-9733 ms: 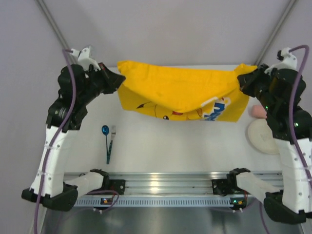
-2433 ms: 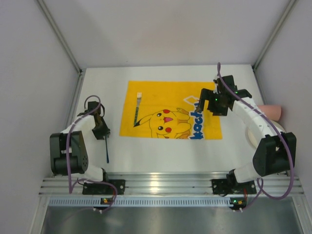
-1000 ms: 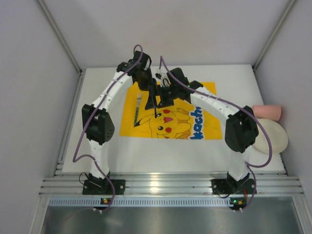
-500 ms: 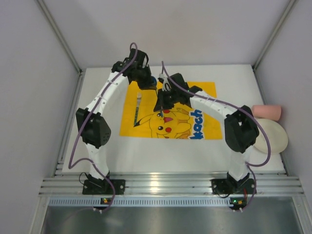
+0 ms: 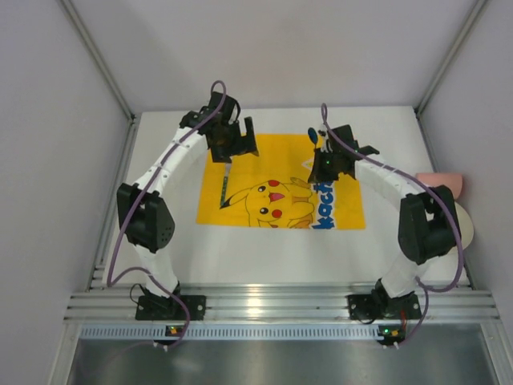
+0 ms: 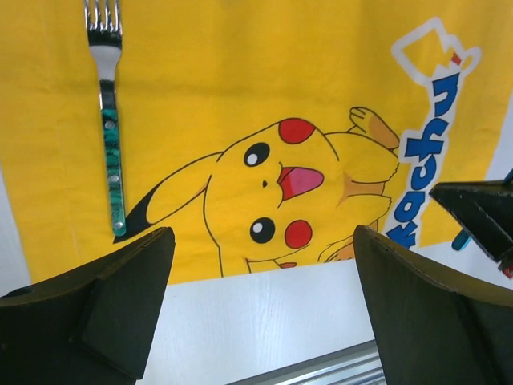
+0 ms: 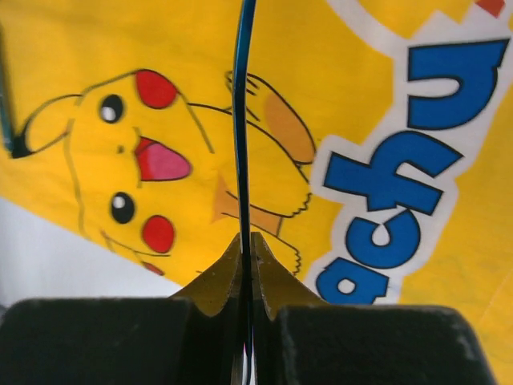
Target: Set the dinner table for one person
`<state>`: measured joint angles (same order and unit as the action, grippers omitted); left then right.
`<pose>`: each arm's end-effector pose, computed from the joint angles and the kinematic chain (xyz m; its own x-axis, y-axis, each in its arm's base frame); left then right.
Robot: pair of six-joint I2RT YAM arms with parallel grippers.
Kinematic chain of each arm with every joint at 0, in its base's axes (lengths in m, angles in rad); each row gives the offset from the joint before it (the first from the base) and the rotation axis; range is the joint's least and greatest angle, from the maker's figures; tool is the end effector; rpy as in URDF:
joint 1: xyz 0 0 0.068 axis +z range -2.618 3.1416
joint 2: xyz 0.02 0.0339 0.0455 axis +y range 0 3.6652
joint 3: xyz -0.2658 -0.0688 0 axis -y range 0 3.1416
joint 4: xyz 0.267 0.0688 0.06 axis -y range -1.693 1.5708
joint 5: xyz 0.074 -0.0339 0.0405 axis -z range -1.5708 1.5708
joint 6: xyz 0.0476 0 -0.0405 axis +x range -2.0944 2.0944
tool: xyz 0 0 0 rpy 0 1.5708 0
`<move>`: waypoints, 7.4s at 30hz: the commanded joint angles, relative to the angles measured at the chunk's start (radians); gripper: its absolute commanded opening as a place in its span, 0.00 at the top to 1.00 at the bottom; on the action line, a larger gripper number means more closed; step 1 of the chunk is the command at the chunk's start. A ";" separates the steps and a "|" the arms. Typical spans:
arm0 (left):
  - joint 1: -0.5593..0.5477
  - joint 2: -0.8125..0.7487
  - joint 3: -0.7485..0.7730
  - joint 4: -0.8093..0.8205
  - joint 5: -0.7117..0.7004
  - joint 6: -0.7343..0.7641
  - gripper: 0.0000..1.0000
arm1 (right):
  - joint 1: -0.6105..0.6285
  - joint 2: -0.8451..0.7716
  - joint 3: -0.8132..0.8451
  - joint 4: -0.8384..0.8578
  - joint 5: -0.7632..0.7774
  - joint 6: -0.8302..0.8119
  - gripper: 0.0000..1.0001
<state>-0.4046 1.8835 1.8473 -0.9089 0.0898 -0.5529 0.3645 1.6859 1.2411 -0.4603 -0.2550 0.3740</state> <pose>0.4045 -0.1779 0.3183 -0.8653 -0.1984 -0.4602 -0.0166 0.9291 -0.3694 0.3615 0.1508 0.2224 -0.8632 0.0490 -0.5024 -0.1881 0.8923 0.4103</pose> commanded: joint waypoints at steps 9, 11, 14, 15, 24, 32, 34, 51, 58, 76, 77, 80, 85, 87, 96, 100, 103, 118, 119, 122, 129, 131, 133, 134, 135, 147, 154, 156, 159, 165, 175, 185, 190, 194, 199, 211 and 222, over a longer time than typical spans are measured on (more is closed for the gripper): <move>0.010 -0.119 -0.094 0.039 -0.047 0.045 0.02 | -0.051 0.199 0.060 -0.179 0.178 -0.069 1.00; 0.010 -0.119 -0.094 0.038 -0.047 0.050 0.02 | -0.062 0.205 0.063 -0.181 0.201 -0.054 1.00; 0.010 -0.119 -0.095 0.031 -0.047 0.053 0.02 | -0.071 0.219 0.067 -0.173 0.206 -0.044 0.99; 0.010 -0.122 -0.095 0.030 -0.047 0.054 0.02 | -0.073 0.230 0.070 -0.182 0.209 -0.043 0.86; 0.010 -0.083 -0.071 0.042 -0.019 0.050 0.03 | -0.098 0.147 0.078 -0.248 0.250 -0.043 0.22; 0.006 -0.049 -0.133 0.033 0.004 0.045 0.04 | -0.144 0.008 0.251 -0.409 0.310 -0.079 0.20; 0.009 -0.081 -0.213 0.065 -0.039 0.033 0.04 | -0.153 -0.002 0.277 -0.449 0.332 -0.093 0.19; 0.283 -0.176 -0.680 0.310 0.106 0.086 0.08 | -0.743 0.023 0.353 -0.544 0.563 0.032 0.03; 0.293 -0.058 -0.576 0.288 0.134 0.093 0.09 | -0.874 0.127 0.461 -0.563 0.553 0.028 0.03; 0.316 0.000 -0.533 0.220 0.159 0.146 0.14 | -0.981 0.474 0.690 -0.448 0.680 -0.164 0.04; 0.316 -0.004 -0.537 0.220 0.159 0.146 0.15 | -0.981 0.488 0.704 -0.451 0.691 -0.170 0.04; 0.316 -0.015 -0.563 0.219 0.160 0.151 0.16 | -0.983 0.534 0.727 -0.440 0.688 -0.182 0.04; 0.316 -0.034 -0.589 0.197 0.145 0.166 0.17 | -0.984 0.584 0.687 -0.396 0.566 -0.176 0.04; 0.316 -0.038 -0.596 0.189 0.134 0.174 0.18 | -0.983 0.577 0.635 -0.342 0.504 -0.167 0.04; 0.288 -0.041 -0.599 0.153 0.119 0.179 0.21 | -0.983 0.520 0.525 -0.143 0.309 -0.129 0.14; 0.271 -0.057 -0.612 0.148 0.105 0.185 0.22 | -0.981 0.459 0.459 -0.037 0.260 -0.093 0.40; 0.267 -0.080 -0.623 0.150 0.100 0.182 0.22 | -0.974 0.387 0.384 0.041 0.260 -0.075 0.53; 0.228 -0.165 -0.712 0.128 0.076 0.189 0.23 | -0.958 0.103 0.219 0.147 0.261 -0.007 0.30; 0.224 -0.164 -0.711 0.125 0.073 0.189 0.23 | -0.958 0.094 0.209 0.166 0.260 0.003 0.29; 0.210 -0.155 -0.698 0.114 0.068 0.192 0.23 | -0.957 0.098 0.189 0.221 0.260 0.032 0.28; 0.191 -0.135 -0.675 0.107 0.062 0.200 0.23 | -0.957 0.274 0.251 0.288 0.260 0.088 0.30; 0.191 -0.129 -0.660 0.110 0.062 0.194 0.23 | -0.955 0.296 0.258 0.298 0.260 0.098 0.30; 0.191 -0.124 -0.652 0.114 0.065 0.192 0.23 | -0.955 0.316 0.256 0.325 0.260 0.112 0.30; 0.191 -0.123 -0.654 0.114 0.062 0.194 0.23 | -0.955 0.330 0.261 0.330 0.260 0.115 0.30; 0.191 -0.121 -0.655 0.116 0.056 0.196 0.23 | -0.954 0.337 0.262 0.337 0.260 0.120 0.31; 0.191 -0.138 -0.703 0.114 0.042 0.199 0.23 | -0.929 0.417 0.285 0.416 0.273 0.121 0.81; 0.191 -0.126 -0.678 0.117 0.048 0.188 0.23 | -0.921 0.396 0.331 0.350 0.280 0.088 1.00; 0.188 -0.126 -0.678 0.133 0.053 0.171 0.24 | -0.892 0.336 0.368 0.257 0.269 0.083 1.00; 0.182 -0.123 -0.680 0.171 0.056 0.134 0.24 | -0.819 0.203 0.379 0.126 0.282 0.097 1.00; 0.158 -0.136 -0.665 0.243 0.067 0.071 0.24 | -0.573 0.176 0.654 -0.279 0.329 0.074 1.00; 0.150 -0.179 -0.743 0.377 0.111 0.010 0.25 | -0.377 0.557 1.184 -0.799 0.261 -0.038 1.00; 0.151 -0.184 -0.711 0.383 0.125 0.034 0.26 | -0.299 0.641 1.215 -0.913 0.197 -0.050 1.00; 0.156 -0.170 -0.700 0.383 0.133 0.050 0.26 | -0.277 0.641 1.268 -0.922 0.161 -0.024 1.00; 0.162 -0.158 -0.695 0.378 0.146 0.065 0.26 | -0.262 0.635 1.278 -0.914 0.146 -0.001 1.00; 0.173 -0.147 -0.675 0.367 0.151 0.085 0.27 | -0.254 0.635 1.342 -0.971 0.192 0.002 1.00; 0.201 -0.124 -0.671 0.366 0.176 0.119 0.27 | -0.225 0.647 1.304 -1.009 0.154 0.002 1.00; 0.269 -0.147 -0.703 0.370 0.194 0.136 0.28 | -0.219 0.690 1.269 -1.032 0.250 0.000 1.00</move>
<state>-0.1574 1.7607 1.1427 -0.5678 0.2642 -0.4381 0.1364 2.3722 2.5134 -1.3338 -0.0463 0.3695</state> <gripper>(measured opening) 0.723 0.035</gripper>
